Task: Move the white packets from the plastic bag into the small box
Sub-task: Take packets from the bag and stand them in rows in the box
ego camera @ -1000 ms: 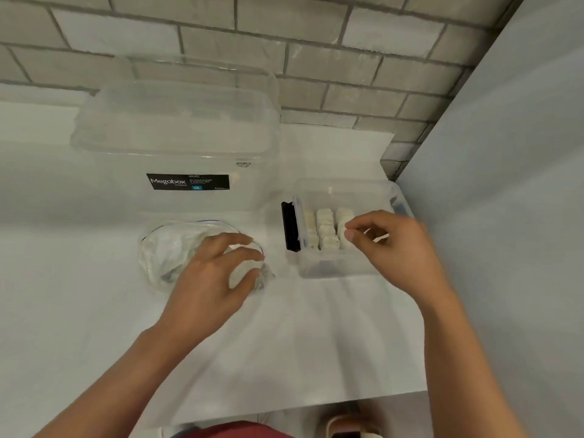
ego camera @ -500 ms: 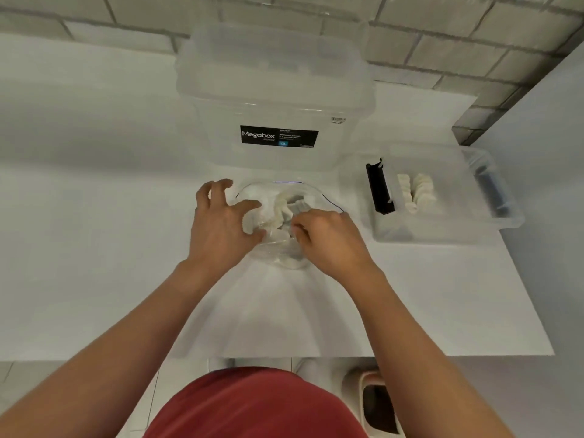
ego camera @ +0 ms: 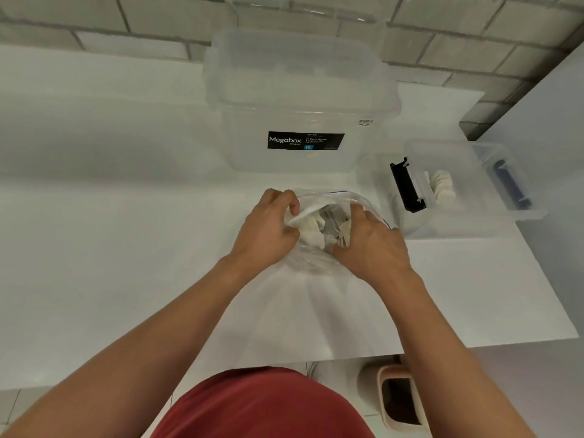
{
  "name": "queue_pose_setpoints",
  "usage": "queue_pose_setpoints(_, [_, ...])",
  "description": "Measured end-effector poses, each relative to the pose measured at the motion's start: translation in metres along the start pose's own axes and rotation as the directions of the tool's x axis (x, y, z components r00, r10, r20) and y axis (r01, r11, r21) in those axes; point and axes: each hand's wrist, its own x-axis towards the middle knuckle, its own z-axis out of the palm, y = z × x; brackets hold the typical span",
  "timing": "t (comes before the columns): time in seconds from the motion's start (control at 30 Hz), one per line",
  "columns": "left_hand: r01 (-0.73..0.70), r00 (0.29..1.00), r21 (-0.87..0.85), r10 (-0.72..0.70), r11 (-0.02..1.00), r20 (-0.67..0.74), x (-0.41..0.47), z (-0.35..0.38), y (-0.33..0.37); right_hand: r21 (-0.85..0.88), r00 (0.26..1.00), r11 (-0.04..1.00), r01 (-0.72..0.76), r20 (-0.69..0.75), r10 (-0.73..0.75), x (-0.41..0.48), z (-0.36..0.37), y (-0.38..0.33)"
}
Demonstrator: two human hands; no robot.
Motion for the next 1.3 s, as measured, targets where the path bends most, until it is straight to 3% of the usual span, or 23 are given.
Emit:
queue_pose_setpoints(0.17, [-0.211, 0.974, -0.046, 0.214, 0.976, 0.072, -0.003, 0.003, 0.005, -0.023, 0.996, 1.0, -0.009, -0.085, 0.007, -0.011, 0.003, 0.008])
queue_pose_setpoints(0.3, [-0.131, 0.979, 0.098, 0.113, 0.987, 0.166, 0.003, 0.005, -0.005, -0.05, 1.0, 0.999, 0.012, -0.023, -0.013, -0.011, 0.011, 0.017])
queue_pose_setpoints(0.5, [-0.121, 0.965, 0.157, 0.079, 0.98, 0.248, 0.008, 0.003, -0.021, 0.175, 0.998, 0.984, 0.037, -0.063, -0.027, -0.007, 0.021, 0.008])
queue_pose_setpoints(0.77, [-0.148, 0.967, 0.129, 0.117, 0.981, 0.225, 0.013, 0.005, -0.026, 0.225, 0.99, 0.974, 0.026, -0.138, 0.006, -0.002, 0.036, -0.009])
queue_pose_setpoints(0.9, [-0.115, 0.984, 0.184, 0.086, 0.976, 0.157, 0.01, -0.001, -0.024, 0.149, 0.945, 0.981, 0.125, -0.319, -0.072, -0.006, 0.02, -0.003])
queue_pose_setpoints(0.97, [-0.181, 0.983, 0.247, 0.181, 0.952, 0.025, 0.009, -0.004, -0.018, 0.082, 0.903, 0.981, 0.175, -0.411, -0.126, -0.012, 0.008, 0.003])
queue_pose_setpoints(1.07, [-0.35, 0.898, 0.311, 0.411, 0.884, -0.159, 0.007, -0.007, -0.001, 0.083, 0.87, 0.977, 0.194, -0.475, -0.133, -0.015, -0.004, 0.011])
queue_pose_setpoints(1.17, [-0.466, 0.845, 0.349, 0.526, 0.813, -0.098, 0.003, 0.0, 0.014, 0.078, 0.858, 0.974, 0.214, -0.491, -0.149, -0.013, -0.002, 0.022])
queue_pose_setpoints(1.3, [-0.341, 0.931, 0.409, 0.365, 0.846, 0.019, 0.009, 0.021, 0.012, 0.099, 0.873, 0.967, 0.233, -0.459, -0.163, -0.015, 0.002, 0.026])
